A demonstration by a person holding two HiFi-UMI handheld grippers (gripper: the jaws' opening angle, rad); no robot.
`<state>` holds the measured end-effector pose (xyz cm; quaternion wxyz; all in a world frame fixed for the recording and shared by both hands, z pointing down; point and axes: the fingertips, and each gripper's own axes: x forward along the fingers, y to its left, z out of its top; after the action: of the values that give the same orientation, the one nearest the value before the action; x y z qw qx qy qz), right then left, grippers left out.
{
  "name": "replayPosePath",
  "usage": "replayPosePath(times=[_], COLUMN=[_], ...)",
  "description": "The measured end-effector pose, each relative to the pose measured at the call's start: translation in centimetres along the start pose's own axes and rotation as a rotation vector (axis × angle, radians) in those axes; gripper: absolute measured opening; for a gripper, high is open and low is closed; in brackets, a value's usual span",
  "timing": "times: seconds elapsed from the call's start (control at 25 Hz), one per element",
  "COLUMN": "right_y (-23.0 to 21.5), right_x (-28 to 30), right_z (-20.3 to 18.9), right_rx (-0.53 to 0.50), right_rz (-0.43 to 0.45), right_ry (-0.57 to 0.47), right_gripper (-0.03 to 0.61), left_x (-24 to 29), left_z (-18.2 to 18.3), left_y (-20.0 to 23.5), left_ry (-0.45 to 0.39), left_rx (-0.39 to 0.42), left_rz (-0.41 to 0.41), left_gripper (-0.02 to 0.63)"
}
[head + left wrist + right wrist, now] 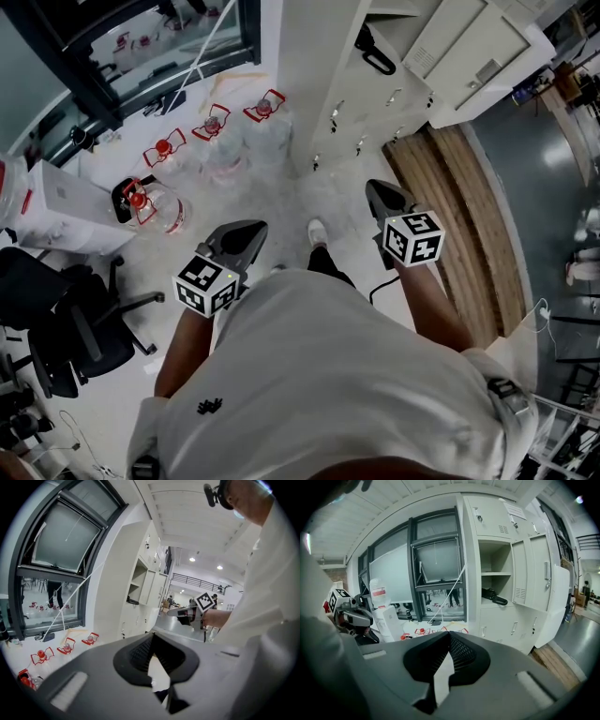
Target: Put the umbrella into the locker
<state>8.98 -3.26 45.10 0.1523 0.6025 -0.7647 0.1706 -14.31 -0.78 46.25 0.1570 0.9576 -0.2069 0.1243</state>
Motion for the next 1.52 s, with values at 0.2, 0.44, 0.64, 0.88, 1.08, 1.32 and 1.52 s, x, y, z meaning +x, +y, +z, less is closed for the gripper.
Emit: replayPosePath(times=[0.2,0.44,0.64,0.88,1.08,1.32,1.52], right_y=[0.6,0.9,1.5,1.6,1.8,1.9,0.9], right_x=[-0.1,-0.2,-0.5,-0.7,-0.7,-0.2,0.3], right_z=[-0.2,-0.8,-1.3,-1.0,-1.6,-1.5,-1.1], right_rx=[0.002,0.016,0.02,0.021,0.02,0.009,0.009], right_rz=[0.007,0.016,0.022,0.032,0.042,0.054,0.053], right_ry=[-0.002,-0.009,-0.008,-0.016,0.001,0.008,0.007], right_gripper=[0.002,0.002,0.002,0.002,0.002,0.002,0.002], left_x=[-0.3,0.1,-0.1,0.5,0.7,1.0,2.1], left_z=[-0.5,-0.9,-1.2,-0.4,-0.8,-1.2,-0.9], left_y=[-0.2,-0.5,-0.6,-0.9,-1.0,-0.5,0.1], left_ry=[0.009,0.016,0.024,0.02,0.027,0.04,0.044], left_rx=[-0.008,-0.003,0.0,0.014,0.0,-0.012,-0.017], left_rz=[-0.001,-0.009,-0.015,-0.029,-0.031,-0.031,-0.032], left_gripper=[0.055,0.055,0.055,0.055,0.055,0.055,0.055])
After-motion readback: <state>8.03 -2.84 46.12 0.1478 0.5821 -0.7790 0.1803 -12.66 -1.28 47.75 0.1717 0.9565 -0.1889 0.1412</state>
